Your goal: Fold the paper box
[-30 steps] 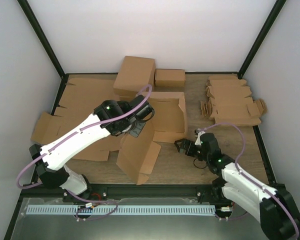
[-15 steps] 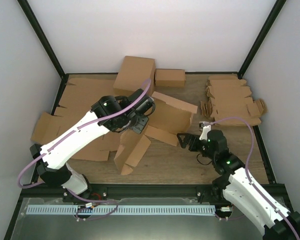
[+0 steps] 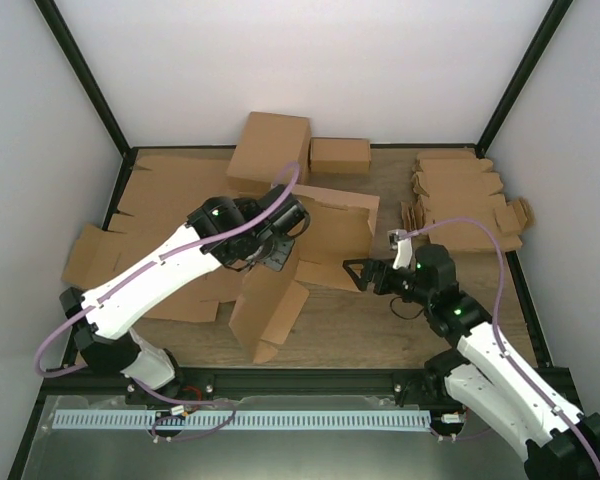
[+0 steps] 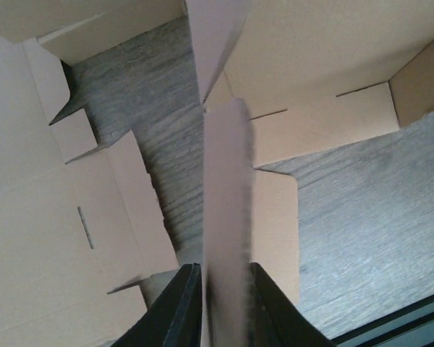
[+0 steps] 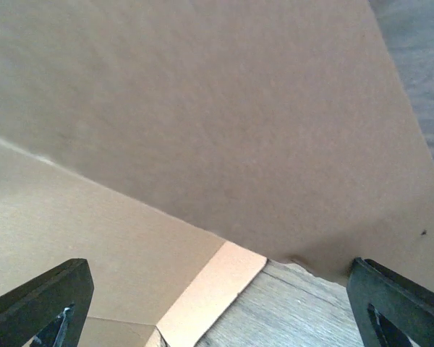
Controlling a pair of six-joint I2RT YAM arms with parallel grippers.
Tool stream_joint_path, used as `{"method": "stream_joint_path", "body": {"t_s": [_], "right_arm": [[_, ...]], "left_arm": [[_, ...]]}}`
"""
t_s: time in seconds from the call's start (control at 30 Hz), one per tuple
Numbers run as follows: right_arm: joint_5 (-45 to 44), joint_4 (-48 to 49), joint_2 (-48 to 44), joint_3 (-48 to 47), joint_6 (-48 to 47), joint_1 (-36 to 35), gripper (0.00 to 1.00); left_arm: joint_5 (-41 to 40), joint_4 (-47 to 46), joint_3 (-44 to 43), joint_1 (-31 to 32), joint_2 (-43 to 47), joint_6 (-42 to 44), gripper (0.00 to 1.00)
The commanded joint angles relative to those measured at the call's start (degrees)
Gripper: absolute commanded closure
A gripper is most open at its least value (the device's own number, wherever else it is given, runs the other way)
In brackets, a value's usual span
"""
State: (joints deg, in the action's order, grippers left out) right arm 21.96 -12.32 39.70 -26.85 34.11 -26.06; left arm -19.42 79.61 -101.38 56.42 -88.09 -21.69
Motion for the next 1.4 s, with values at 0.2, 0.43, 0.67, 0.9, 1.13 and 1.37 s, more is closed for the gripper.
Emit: {"method": "stream_joint_path", "body": {"t_s": [0.2,0.43,0.67,0.9,1.13,1.37], "right_arm": [[0.31,-6.81,-1.78,-8.50,-1.31,0.22,0.00],[-8.00,-13.64,-6.24,-12.12,0.48,0.16,0.00],[-8.99,-17.75,-8.98,-15.98,0.04,0.22,0.00],[-12.38,-19.31,-7.32,-20.70,0.08,0.22,0.04],[-15.72,-20.45,-3.24,-25.66,-0.15,0.50,0.10],[-16.65,-19.39,-0.52,-26.35,1.46,2.96,0.19]], "left_arm": [[8.77,-11.12,4.22,-4.12,7.85,0.17,0.46],[24.70,-23.44,11.06,-12.79,14.51,1.06,0.36],[43.58,-36.66,19.99,-28.43,20.47,-2.25,0.33],[57.14,-48.48,28.90,-35.33,18.80,-6.69,0.24],[60.54,-55.41,31.58,-35.35,15.02,-8.00,0.25],[64.44,-60.28,33.04,-35.25,12.30,-9.23,0.26]]}}
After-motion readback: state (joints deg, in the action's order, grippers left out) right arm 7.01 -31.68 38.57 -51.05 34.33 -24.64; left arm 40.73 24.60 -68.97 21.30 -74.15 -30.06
